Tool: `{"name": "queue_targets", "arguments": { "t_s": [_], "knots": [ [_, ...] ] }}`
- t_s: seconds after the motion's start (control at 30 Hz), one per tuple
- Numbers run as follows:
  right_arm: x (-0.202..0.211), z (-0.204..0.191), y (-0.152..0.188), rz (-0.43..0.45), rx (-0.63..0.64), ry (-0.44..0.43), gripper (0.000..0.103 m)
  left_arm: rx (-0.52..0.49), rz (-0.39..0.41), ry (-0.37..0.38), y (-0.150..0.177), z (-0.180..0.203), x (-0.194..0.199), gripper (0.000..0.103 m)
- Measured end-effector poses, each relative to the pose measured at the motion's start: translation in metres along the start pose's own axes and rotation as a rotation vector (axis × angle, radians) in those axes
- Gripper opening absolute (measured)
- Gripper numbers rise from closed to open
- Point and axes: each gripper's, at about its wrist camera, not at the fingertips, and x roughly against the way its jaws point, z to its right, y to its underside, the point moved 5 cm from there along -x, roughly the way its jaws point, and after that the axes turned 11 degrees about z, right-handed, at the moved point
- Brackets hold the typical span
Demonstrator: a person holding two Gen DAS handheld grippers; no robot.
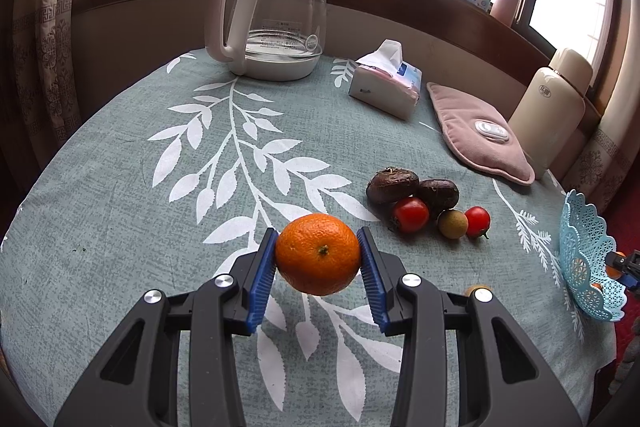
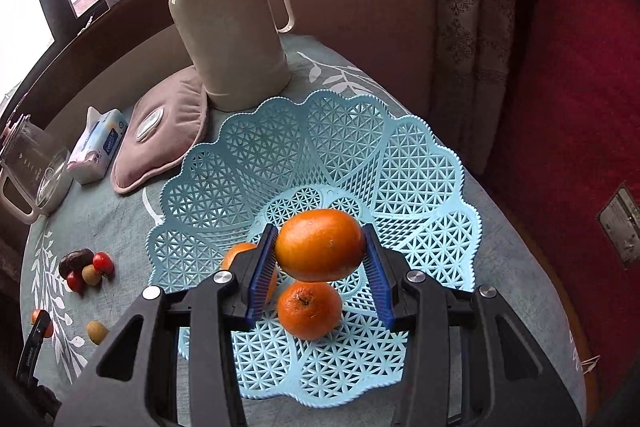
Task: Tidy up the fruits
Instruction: 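Carry the orange into the blue basket and open the right gripper while the left holds the tangerine, then lift the open right gripper out of the basket while the left holds the tangerine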
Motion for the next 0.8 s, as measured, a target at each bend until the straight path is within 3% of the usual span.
{"name": "queue_targets", "arguments": {
  "t_s": [0.6, 0.7, 0.8],
  "knots": [
    [0.041, 0.015, -0.007, 0.081, -0.035, -0.033, 0.045, -0.027, 0.008, -0.015, -0.002, 0.002, 0.000, 0.041],
    [0.050, 0.018, -0.007, 0.106, -0.040, -0.038, 0.057, -0.023, 0.004, -0.001, -0.005, 0.005, 0.003, 0.041],
    [0.058, 0.020, -0.007, 0.130, -0.044, -0.048, 0.058, -0.028, 0.004, 0.015, -0.008, 0.012, 0.009, 0.041]
  ]
}}
